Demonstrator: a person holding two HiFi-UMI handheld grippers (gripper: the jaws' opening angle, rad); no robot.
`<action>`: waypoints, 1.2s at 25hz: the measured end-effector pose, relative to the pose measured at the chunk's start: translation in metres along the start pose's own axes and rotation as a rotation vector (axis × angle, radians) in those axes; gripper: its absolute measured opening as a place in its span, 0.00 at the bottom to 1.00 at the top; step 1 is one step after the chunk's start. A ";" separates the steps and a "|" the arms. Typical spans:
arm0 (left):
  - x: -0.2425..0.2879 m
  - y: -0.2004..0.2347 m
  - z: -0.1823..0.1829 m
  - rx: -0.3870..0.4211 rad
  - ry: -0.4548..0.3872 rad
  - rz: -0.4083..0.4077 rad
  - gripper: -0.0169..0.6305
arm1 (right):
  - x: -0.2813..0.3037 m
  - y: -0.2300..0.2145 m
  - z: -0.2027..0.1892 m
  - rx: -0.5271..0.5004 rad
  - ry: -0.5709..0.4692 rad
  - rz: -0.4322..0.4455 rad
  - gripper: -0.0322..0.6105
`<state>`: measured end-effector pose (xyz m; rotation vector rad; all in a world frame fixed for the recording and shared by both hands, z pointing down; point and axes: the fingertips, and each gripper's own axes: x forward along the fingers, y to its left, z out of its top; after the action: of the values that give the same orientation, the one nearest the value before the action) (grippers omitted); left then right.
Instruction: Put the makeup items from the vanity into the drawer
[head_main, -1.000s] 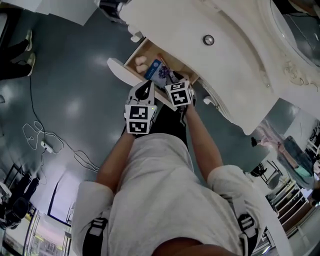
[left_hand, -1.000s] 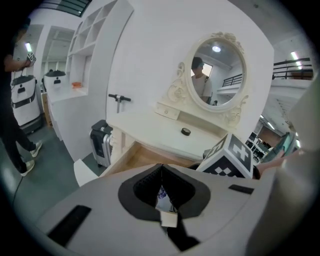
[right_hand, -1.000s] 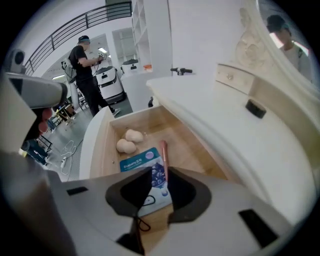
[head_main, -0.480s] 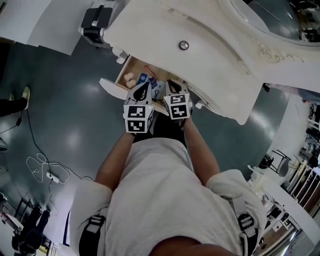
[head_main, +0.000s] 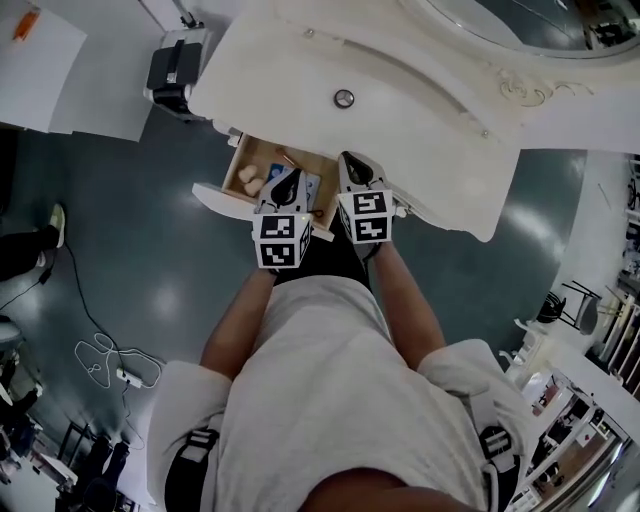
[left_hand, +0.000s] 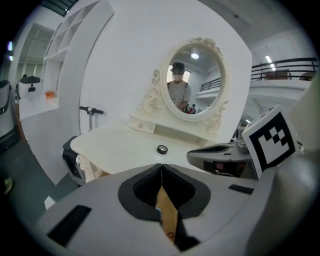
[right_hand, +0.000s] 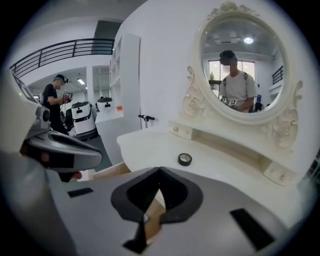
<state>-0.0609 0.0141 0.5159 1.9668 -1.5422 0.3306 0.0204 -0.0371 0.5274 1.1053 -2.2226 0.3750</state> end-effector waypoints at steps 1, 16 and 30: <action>0.003 -0.002 0.002 0.002 0.003 -0.003 0.04 | 0.001 -0.005 0.002 -0.001 -0.002 -0.006 0.07; 0.047 -0.009 0.018 -0.025 0.034 0.029 0.04 | 0.032 -0.053 0.025 0.010 0.014 0.021 0.07; 0.076 0.005 0.022 -0.086 0.057 0.090 0.04 | 0.077 -0.072 0.033 -0.038 0.076 0.082 0.07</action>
<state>-0.0470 -0.0593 0.5414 1.8110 -1.5849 0.3479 0.0288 -0.1446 0.5503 0.9664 -2.2030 0.4010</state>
